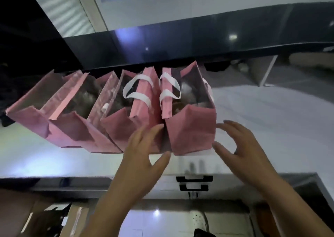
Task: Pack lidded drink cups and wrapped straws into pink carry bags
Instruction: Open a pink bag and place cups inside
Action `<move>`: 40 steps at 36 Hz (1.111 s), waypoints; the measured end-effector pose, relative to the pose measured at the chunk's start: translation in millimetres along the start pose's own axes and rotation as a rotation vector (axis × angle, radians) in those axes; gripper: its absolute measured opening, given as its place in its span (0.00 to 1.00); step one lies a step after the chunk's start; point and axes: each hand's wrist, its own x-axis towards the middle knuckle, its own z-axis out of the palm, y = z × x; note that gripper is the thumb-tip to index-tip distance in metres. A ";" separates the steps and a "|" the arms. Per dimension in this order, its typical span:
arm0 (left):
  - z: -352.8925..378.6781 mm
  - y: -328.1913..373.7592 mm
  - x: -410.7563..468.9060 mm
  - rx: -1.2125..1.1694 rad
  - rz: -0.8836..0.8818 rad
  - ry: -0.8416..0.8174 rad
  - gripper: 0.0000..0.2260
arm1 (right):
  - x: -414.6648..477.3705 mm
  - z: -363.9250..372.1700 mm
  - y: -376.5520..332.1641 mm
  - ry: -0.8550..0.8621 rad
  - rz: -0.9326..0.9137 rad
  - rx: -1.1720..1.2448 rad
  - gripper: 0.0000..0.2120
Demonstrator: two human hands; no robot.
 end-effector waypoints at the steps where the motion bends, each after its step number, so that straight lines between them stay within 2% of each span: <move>1: -7.0 8.0 17.6 0.008 0.014 0.017 0.28 | 19.0 -6.3 -3.6 0.023 -0.020 0.008 0.24; 4: -22.2 25.8 69.5 0.003 0.011 0.051 0.27 | 72.0 -17.9 -14.3 0.104 -0.042 0.049 0.29; 6: -24.6 31.5 101.4 -0.004 0.009 0.059 0.26 | 101.6 -19.2 -21.0 0.136 0.005 0.094 0.33; 11: -11.5 31.7 159.3 -0.002 -0.053 -0.039 0.30 | 150.7 -12.1 -24.3 0.097 0.076 0.040 0.32; 16: 1.1 24.4 178.5 -0.032 -0.026 -0.056 0.30 | 160.7 -5.2 -18.7 0.086 0.164 0.050 0.22; 20: 3.4 23.2 178.2 -0.162 0.009 0.020 0.27 | 146.6 -3.5 -18.4 0.207 0.192 0.081 0.11; 23: 2.7 24.5 178.9 -0.261 0.045 0.004 0.25 | 129.0 -5.4 -17.6 0.334 0.259 0.151 0.08; 27: 14.4 27.6 180.8 -0.410 0.081 -0.093 0.22 | 95.1 -6.6 -11.7 0.481 0.360 0.196 0.07; 31: 40.8 44.5 175.8 -0.552 0.197 -0.236 0.23 | 42.4 -11.9 -6.5 0.656 0.446 0.224 0.06; 40: 107.6 133.2 133.1 -0.676 0.372 -0.624 0.22 | -89.3 -52.0 10.3 1.029 0.663 0.159 0.07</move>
